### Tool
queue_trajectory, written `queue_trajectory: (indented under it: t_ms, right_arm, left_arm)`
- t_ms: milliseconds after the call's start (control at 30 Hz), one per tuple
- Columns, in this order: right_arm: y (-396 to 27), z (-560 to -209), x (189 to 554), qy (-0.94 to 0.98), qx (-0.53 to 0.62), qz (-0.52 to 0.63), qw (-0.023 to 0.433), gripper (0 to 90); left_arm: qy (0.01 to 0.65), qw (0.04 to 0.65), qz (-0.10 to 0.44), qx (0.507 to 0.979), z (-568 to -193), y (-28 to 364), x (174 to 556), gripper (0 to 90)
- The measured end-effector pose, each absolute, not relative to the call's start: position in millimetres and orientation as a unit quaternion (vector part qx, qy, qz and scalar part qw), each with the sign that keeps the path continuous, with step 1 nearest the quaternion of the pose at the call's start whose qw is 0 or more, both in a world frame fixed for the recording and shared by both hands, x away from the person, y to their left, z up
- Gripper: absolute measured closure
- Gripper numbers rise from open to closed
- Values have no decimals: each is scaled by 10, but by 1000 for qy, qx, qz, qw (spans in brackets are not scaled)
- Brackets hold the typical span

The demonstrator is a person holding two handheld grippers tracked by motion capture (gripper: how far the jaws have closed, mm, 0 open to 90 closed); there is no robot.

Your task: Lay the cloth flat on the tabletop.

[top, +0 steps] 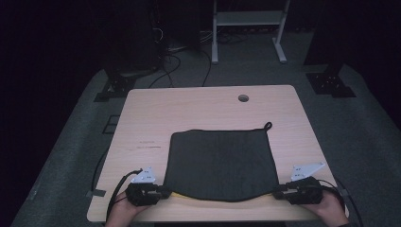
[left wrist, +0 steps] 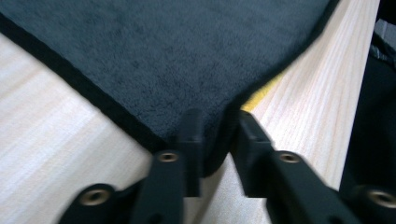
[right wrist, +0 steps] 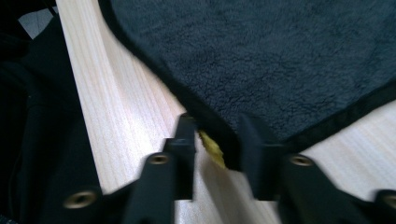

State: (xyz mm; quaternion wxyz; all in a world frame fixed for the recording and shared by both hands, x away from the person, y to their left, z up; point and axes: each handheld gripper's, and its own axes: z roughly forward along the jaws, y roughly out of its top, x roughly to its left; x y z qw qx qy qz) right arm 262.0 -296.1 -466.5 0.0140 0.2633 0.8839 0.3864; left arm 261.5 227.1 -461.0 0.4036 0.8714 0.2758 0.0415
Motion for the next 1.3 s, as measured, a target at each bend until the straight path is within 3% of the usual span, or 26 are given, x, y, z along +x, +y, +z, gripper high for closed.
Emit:
queue_trajectory:
  t_ms: [233, 467, 567, 900, 1100, 1300]
  right_arm:
    - [-3145, -4509, 2561, 858, 263, 441, 29, 405]
    - [-3288, -4519, 2711, 831, 333, 432, 108, 136]
    - [-3305, -4582, 2849, 817, 373, 417, 140, 129]
    - [-3383, -4725, 3236, 772, 483, 354, 214, 103]
    - [-3428, -4836, 3355, 763, 514, 319, 229, 17]
    - [-3445, -4874, 3373, 758, 522, 321, 222, 17]
  left_arm:
    - [285, 440, 66, 849, -4475, 2447, 2556, 500]
    - [322, 454, 80, 827, -4451, 2541, 2693, 345]
    - [336, 443, 94, 826, -4485, 2512, 2791, 256]
    - [386, 401, 153, 817, -4587, 2426, 3102, 102]
    - [402, 370, 172, 820, -4674, 2381, 3296, 34]
    - [413, 358, 187, 816, -4744, 2379, 3405, 27]
